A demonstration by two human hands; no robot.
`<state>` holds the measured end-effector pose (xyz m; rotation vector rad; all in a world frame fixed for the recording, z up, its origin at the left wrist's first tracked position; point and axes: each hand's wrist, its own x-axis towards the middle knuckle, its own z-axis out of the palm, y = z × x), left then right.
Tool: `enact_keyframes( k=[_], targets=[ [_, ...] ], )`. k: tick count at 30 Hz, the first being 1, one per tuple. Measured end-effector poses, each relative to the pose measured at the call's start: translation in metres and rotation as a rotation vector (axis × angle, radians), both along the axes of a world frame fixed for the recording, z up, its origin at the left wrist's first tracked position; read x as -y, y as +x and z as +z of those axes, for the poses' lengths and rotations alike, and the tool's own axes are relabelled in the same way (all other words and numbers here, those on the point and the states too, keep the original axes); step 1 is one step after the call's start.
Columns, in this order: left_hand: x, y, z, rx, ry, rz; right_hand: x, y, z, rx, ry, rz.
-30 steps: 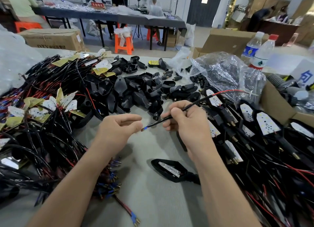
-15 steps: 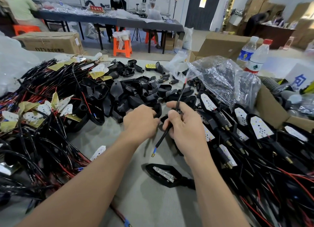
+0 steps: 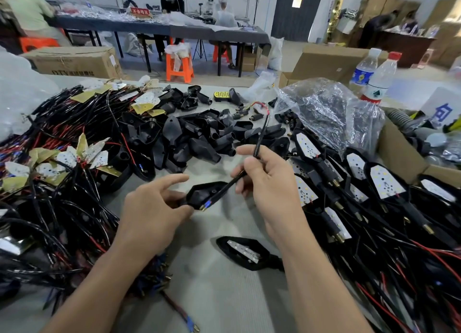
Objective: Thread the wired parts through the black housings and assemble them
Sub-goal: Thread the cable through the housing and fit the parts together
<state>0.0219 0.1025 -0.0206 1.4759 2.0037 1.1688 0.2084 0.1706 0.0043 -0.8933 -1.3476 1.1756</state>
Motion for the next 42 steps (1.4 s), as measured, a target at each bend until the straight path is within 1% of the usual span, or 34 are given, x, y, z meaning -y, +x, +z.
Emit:
enact_keyframes(
  k=[3, 7, 12, 17, 20, 21, 24, 26, 28, 31, 32, 34, 35, 37, 39, 40, 42],
  targets=[
    [0.001, 0.004, -0.001, 0.069, 0.0, -0.028, 0.0, 0.001, 0.002, -0.106, -0.011, -0.008],
    [0.0, 0.006, -0.001, 0.164, 0.081, -0.049, 0.0, 0.002, 0.0, -0.101, 0.009, -0.046],
    [0.003, 0.012, 0.003, 0.117, 0.185, -0.063, 0.002, -0.002, 0.0, -0.072, 0.011, 0.006],
    [0.004, 0.013, 0.0, 0.113, 0.264, -0.042, 0.004, 0.0, 0.002, -0.175, -0.136, 0.066],
    [0.001, 0.011, -0.002, 0.168, 0.276, -0.009, 0.003, 0.001, 0.002, -0.263, -0.197, 0.076],
    [0.0, 0.011, -0.003, 0.195, 0.274, -0.007, 0.002, 0.001, 0.002, -0.251, -0.188, 0.057],
    [0.0, 0.012, -0.003, 0.274, 0.28, -0.026, 0.002, -0.001, -0.003, -0.121, -0.093, -0.029],
    [0.0, 0.013, -0.001, 0.296, 0.296, -0.025, 0.005, -0.008, -0.005, -0.052, -0.057, -0.022],
    [0.0, 0.012, 0.0, 0.389, 0.312, -0.055, 0.009, -0.015, -0.008, 0.023, -0.05, -0.003],
    [-0.001, 0.007, 0.003, 0.632, 0.254, -0.143, 0.01, -0.02, -0.008, 0.13, -0.038, -0.04],
    [-0.002, 0.005, 0.004, 0.717, 0.214, -0.173, 0.009, -0.02, -0.009, 0.122, -0.038, -0.033],
    [-0.005, 0.001, 0.004, 0.905, 0.138, -0.21, 0.007, -0.017, -0.01, 0.021, -0.09, 0.024],
    [-0.007, -0.001, 0.005, 0.952, 0.122, -0.205, 0.007, -0.015, -0.01, -0.027, -0.128, 0.061],
    [-0.01, -0.005, 0.004, 0.937, 0.146, -0.16, 0.007, -0.012, -0.01, -0.043, -0.164, 0.11],
    [-0.012, -0.01, 0.003, 0.89, 0.215, -0.099, 0.007, -0.01, -0.008, -0.055, -0.189, 0.114],
    [-0.013, -0.015, 0.002, 0.851, 0.252, -0.057, 0.006, -0.009, -0.007, -0.09, -0.211, 0.101],
    [-0.013, -0.029, 0.004, 0.786, 0.313, 0.069, 0.003, -0.004, -0.004, -0.219, -0.276, 0.062]
  ],
)
